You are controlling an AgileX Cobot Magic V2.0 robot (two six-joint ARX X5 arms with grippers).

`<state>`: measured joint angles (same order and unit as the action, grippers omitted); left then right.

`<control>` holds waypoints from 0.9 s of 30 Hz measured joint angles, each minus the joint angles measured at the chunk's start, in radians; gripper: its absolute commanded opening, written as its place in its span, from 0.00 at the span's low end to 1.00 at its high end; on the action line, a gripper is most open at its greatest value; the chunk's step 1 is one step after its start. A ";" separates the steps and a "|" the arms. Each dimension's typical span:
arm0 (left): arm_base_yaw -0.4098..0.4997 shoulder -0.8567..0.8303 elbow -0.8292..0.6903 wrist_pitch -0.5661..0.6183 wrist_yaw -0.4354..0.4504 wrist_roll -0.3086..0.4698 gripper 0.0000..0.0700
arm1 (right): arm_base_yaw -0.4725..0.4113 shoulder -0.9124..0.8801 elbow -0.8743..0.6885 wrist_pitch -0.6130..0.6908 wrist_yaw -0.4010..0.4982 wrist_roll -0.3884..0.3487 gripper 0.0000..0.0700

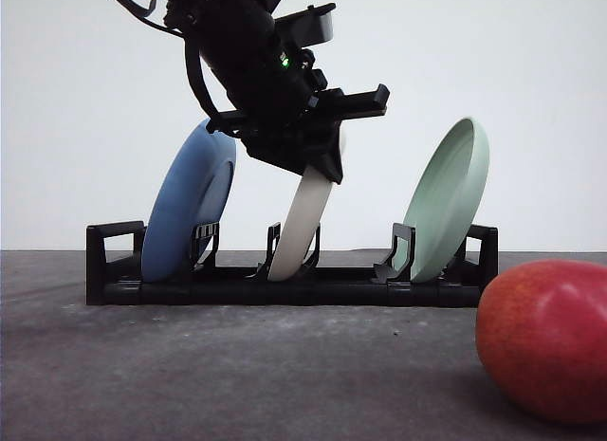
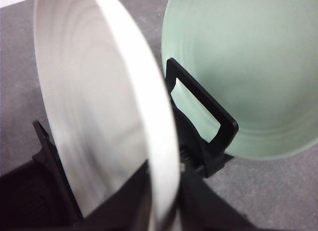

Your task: Place pomegranate in white plate

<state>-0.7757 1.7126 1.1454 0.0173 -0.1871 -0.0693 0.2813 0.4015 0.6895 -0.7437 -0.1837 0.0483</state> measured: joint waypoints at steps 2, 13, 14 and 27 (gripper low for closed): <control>0.000 0.000 0.000 -0.003 0.002 -0.006 0.02 | 0.000 0.000 0.000 0.000 0.000 0.000 0.44; -0.002 -0.035 0.002 -0.014 0.002 -0.066 0.02 | 0.000 0.000 0.000 0.000 0.000 0.000 0.44; -0.002 -0.047 0.002 -0.014 0.002 -0.071 0.02 | 0.000 0.000 0.000 0.000 0.000 0.000 0.44; -0.041 -0.250 0.002 -0.125 0.047 -0.137 0.02 | 0.000 0.000 0.000 0.000 0.000 0.000 0.44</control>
<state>-0.8168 1.4628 1.1473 -0.1075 -0.1402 -0.2060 0.2813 0.4015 0.6895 -0.7437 -0.1837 0.0486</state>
